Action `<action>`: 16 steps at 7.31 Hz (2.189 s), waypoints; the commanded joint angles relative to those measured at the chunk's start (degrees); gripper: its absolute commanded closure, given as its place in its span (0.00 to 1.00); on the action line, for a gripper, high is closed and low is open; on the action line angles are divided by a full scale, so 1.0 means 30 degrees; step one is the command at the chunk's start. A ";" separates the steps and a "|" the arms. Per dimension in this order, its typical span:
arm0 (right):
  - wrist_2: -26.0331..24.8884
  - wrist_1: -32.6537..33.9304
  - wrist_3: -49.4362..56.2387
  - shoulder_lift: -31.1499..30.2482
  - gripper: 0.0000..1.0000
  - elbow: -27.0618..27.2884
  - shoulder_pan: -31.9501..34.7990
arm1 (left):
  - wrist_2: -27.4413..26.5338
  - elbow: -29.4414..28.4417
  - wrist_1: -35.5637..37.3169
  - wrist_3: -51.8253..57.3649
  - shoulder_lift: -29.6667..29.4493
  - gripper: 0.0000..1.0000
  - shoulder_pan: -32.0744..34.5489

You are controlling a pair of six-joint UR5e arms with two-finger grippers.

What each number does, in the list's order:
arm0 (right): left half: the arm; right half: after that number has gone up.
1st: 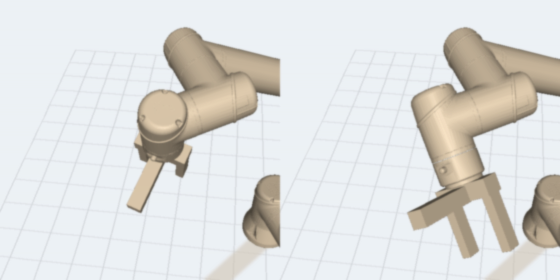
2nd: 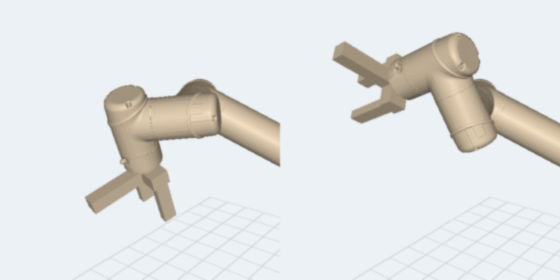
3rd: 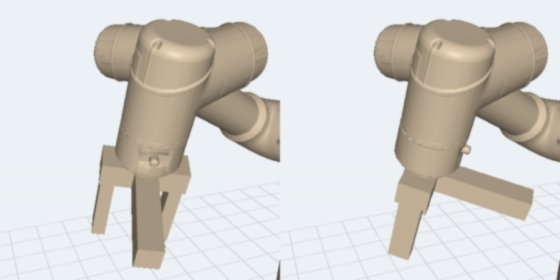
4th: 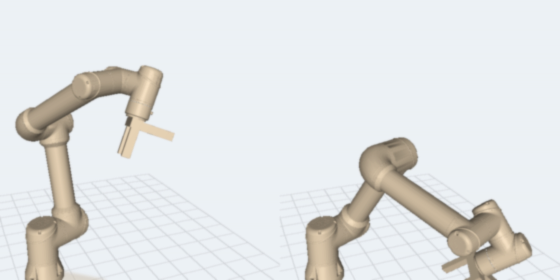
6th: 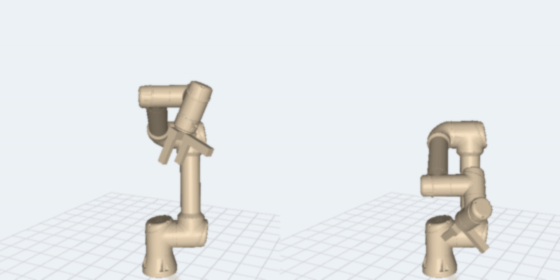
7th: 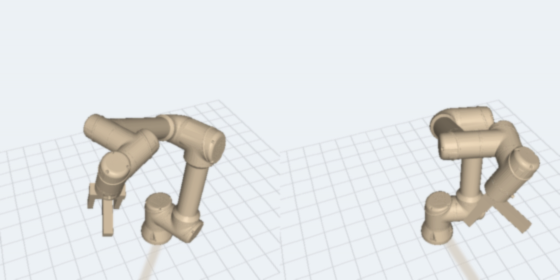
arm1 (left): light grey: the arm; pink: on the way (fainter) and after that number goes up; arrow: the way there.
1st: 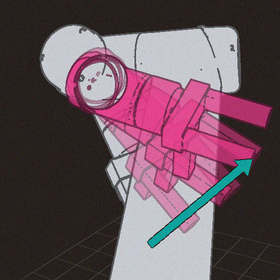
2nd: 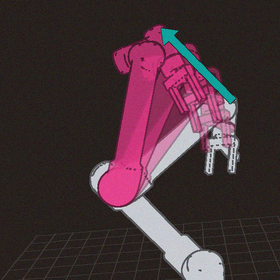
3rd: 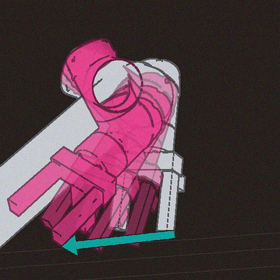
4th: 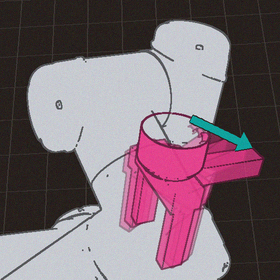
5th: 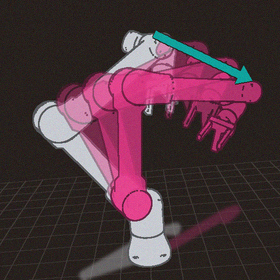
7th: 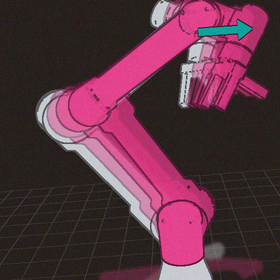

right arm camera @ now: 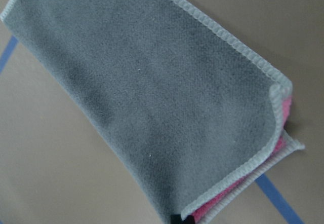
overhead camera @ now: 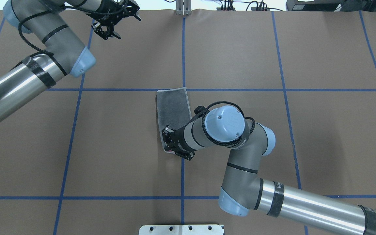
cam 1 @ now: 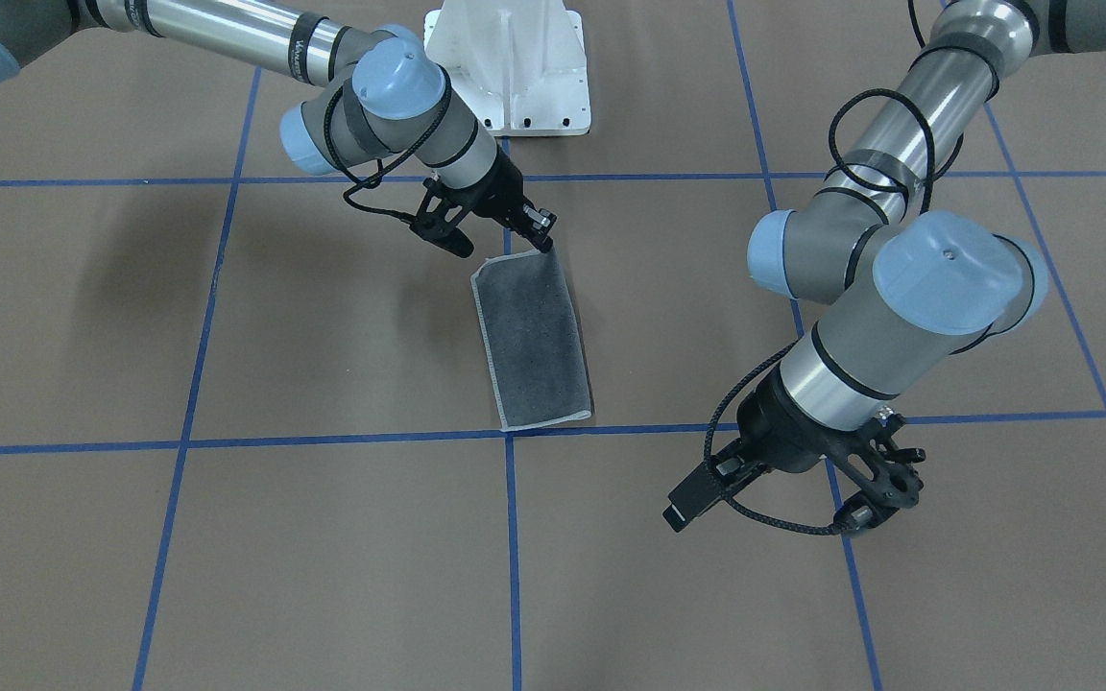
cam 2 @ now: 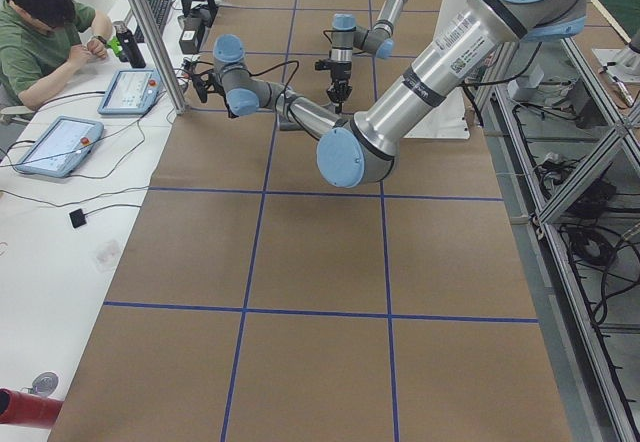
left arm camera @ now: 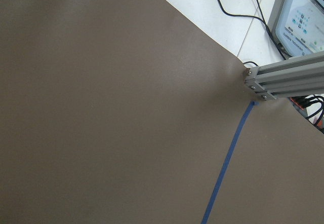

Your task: Fold towel twice with both arms

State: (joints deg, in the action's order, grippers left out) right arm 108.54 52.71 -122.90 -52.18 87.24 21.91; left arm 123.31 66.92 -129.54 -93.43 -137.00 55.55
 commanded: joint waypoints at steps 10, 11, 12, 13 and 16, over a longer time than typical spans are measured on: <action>0.3938 -0.0051 0.1085 0.0728 0.00 0.0453 0.5659 | 0.0993 0.3227 0.0026 -0.0262 0.3204 0.00 -0.0408; 0.5784 -0.0021 0.2805 0.0057 0.00 0.0482 0.7154 | 0.0938 0.5040 0.0026 -0.1946 0.4319 0.00 -0.1454; 0.6905 0.0008 0.4708 -0.0646 0.00 0.0482 0.8300 | 0.0764 0.6450 0.0084 -0.3616 0.4968 0.00 -0.2480; 0.7467 0.0037 0.7337 -0.1494 0.00 0.0453 0.9153 | 0.0472 0.7624 0.0084 -0.4822 0.5613 0.00 -0.3476; 0.7942 -0.0079 1.1895 -0.2906 0.00 0.0336 1.0099 | -0.3473 1.0530 0.0084 -0.6587 0.7841 0.00 -0.7719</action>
State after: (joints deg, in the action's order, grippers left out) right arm 132.10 52.67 -92.23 -59.44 88.48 51.41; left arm 117.75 95.36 -129.29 -110.92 -115.95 37.88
